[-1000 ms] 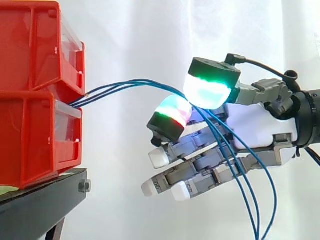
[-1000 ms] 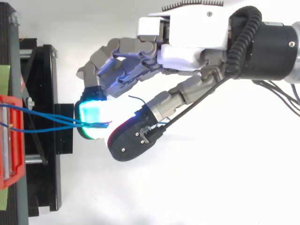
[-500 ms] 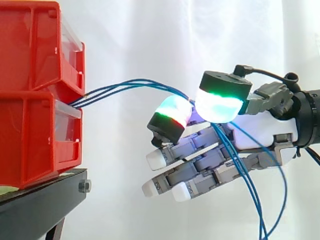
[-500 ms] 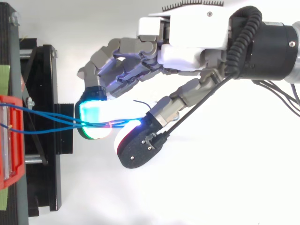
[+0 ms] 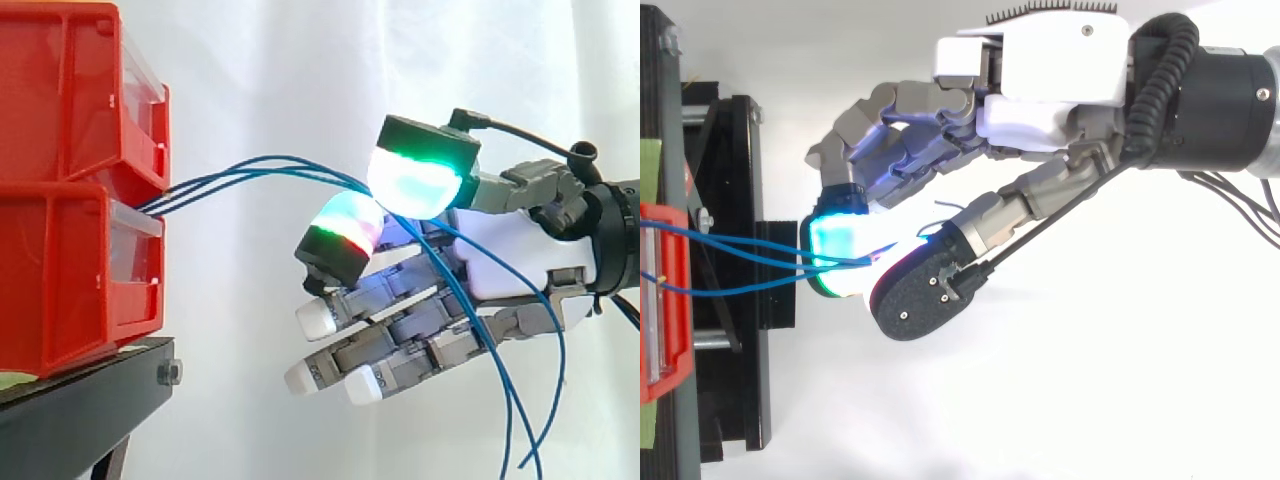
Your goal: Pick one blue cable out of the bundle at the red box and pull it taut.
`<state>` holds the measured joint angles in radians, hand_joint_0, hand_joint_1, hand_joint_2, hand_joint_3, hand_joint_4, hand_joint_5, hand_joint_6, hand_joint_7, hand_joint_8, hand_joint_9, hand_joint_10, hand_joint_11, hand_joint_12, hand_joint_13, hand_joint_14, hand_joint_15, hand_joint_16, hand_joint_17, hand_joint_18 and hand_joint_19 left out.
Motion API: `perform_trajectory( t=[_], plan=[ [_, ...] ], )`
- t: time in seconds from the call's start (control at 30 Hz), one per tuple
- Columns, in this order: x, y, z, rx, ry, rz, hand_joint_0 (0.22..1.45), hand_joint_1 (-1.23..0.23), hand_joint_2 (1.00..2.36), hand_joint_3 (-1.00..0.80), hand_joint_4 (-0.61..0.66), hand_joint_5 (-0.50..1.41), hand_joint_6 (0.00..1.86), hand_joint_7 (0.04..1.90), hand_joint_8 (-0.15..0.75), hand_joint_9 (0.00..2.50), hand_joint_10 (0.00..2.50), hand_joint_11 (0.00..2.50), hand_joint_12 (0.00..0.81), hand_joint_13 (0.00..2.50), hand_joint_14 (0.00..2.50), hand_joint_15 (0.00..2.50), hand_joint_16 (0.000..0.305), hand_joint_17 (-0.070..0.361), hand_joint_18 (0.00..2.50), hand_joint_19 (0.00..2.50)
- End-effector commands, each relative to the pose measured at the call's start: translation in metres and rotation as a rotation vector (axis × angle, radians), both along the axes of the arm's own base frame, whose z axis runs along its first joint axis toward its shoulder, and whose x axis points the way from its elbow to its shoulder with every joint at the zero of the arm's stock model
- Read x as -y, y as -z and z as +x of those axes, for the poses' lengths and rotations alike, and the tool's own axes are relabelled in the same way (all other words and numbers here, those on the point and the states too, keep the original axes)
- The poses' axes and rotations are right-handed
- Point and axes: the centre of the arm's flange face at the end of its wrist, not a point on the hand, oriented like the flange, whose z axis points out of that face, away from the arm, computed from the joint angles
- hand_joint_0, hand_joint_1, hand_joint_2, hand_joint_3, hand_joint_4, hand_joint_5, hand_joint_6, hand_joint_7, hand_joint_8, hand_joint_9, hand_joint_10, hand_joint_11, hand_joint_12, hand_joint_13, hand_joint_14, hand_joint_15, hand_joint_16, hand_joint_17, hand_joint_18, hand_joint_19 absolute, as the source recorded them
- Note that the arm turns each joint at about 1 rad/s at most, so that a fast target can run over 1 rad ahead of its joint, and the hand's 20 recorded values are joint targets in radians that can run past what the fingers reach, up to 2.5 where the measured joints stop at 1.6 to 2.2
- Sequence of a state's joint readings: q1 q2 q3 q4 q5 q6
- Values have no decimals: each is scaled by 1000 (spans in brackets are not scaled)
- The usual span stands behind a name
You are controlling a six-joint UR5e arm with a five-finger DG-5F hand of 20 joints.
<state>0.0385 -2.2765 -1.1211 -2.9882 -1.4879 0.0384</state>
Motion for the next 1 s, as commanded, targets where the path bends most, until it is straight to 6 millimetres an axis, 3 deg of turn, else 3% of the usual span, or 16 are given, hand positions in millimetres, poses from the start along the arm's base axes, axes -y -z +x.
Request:
perform_trajectory(
  t=[0.0, 0.23, 0.63, 0.7, 0.87, 0.97],
  plan=[
    [0, 0, 0, 0, 0, 0, 633, -704, 1003, -458, 51, -184, 867, 987, 275, 631, 7, 386, 363, 210, 0, 0, 55, 125, 422, 202],
    [1, -1, 0, 1, 6, -1, 683, -800, 1014, -305, 23, -183, 889, 1016, 281, 648, 8, 404, 362, 232, 0, 0, 56, 125, 453, 189],
    [1, -2, 1, 1, 6, -1, 804, -946, 1002, -483, 2, -198, 895, 946, 251, 593, 8, 396, 358, 221, 0, 0, 55, 124, 438, 156],
    [0, -2, 1, 1, 5, -1, 801, -958, 1000, -500, 12, -198, 891, 935, 250, 592, 7, 392, 357, 220, 0, 0, 55, 124, 446, 146],
    [1, -2, 1, 1, 6, -1, 622, -874, 1000, -500, 39, -198, 877, 937, 254, 589, 9, 398, 356, 208, 0, 0, 55, 123, 431, 172],
    [1, -3, 1, 3, 6, -1, 609, -827, 1000, -500, 63, -191, 874, 939, 265, 606, 7, 391, 359, 213, 0, 0, 55, 124, 435, 189]
  ],
)
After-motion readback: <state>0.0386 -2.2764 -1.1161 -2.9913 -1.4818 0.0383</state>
